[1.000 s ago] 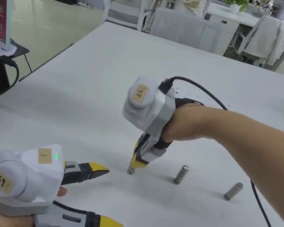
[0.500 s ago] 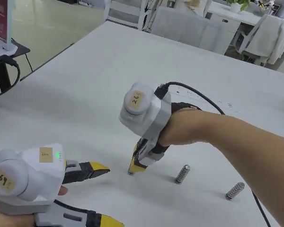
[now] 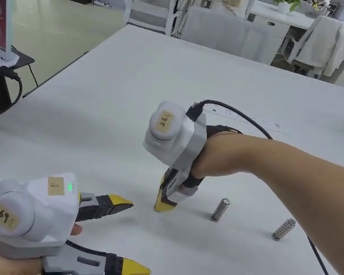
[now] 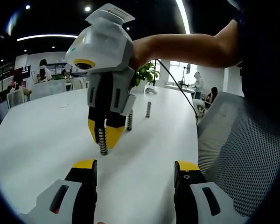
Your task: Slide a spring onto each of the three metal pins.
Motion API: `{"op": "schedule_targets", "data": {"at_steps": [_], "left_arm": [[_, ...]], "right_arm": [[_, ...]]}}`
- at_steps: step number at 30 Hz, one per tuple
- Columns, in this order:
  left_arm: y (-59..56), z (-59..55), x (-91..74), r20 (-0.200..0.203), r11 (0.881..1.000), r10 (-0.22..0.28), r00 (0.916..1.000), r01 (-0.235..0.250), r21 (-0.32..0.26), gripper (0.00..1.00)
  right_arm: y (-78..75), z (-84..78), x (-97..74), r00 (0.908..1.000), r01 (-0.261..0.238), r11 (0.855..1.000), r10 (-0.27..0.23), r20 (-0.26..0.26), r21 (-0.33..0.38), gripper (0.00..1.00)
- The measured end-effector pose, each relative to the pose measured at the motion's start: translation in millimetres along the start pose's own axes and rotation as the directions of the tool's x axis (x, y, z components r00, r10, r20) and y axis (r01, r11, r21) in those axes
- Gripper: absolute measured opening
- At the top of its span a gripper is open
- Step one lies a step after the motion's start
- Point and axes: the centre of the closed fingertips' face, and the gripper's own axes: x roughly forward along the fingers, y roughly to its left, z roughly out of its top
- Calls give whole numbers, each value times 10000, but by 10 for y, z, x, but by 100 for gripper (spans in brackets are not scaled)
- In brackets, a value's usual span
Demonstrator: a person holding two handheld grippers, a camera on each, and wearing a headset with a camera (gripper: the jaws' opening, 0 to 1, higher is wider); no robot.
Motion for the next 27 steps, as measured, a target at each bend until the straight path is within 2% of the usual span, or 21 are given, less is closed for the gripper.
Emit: {"op": "schedule_targets", "data": {"at_steps": [13,27], "left_arm": [[-5,14,16,-41,10000,-30,10000,30,18,64],[-24,54,48,-85,9999,-89,9999,89,57,65]], "right_arm": [[17,-82,-23,9999,-4,9994,-1,161,337,28],[108,-207,-102,9991,-83,9967,49,422,811,28]]}}
